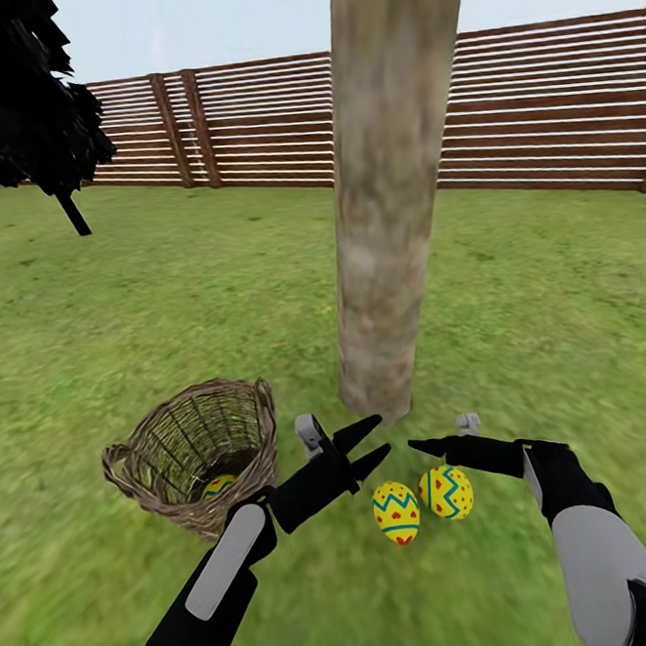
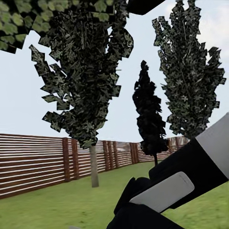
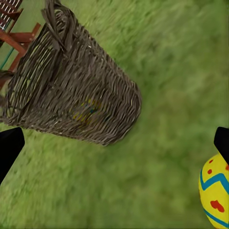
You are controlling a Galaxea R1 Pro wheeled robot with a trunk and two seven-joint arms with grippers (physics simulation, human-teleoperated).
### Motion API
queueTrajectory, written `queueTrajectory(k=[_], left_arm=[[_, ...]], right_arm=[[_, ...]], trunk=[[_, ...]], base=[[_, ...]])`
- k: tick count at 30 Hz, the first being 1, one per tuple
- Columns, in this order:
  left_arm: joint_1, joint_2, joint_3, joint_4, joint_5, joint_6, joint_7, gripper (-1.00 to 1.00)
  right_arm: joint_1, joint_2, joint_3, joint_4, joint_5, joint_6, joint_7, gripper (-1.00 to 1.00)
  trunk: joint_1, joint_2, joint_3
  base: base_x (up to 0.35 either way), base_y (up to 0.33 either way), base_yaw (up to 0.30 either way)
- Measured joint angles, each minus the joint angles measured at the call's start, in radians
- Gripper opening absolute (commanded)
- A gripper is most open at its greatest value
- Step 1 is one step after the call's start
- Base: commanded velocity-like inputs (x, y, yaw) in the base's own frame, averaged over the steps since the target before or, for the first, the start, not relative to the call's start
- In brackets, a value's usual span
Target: Take the three Easter eggs out of the wicker basket on the lawn in the garden, then place them on the lawn next to a single tree (choose any tree) so that all three eggs are next to the same tree and none are left in the basket.
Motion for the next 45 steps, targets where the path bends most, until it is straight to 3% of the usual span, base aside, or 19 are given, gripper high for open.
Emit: queueTrajectory(k=[32,45], left_arm=[[0.001,0.003,0.002,0.002,0.004,-0.006,-0.009,1.0],[0.0,0.003,0.0,0.002,0.003,-0.005,-0.009,1.0]], right_arm=[[0.0,0.002,0.0,0.004,0.001,0.026,0.001,1.0],[0.0,0.002,0.0,0.006,0.002,0.026,0.001,1.0]], trunk=[[0.0,0.0,0.0],[-0.006,0.003,0.05]], base=[[0.053,0.203,0.0],[0.0,0.002,0.0]])
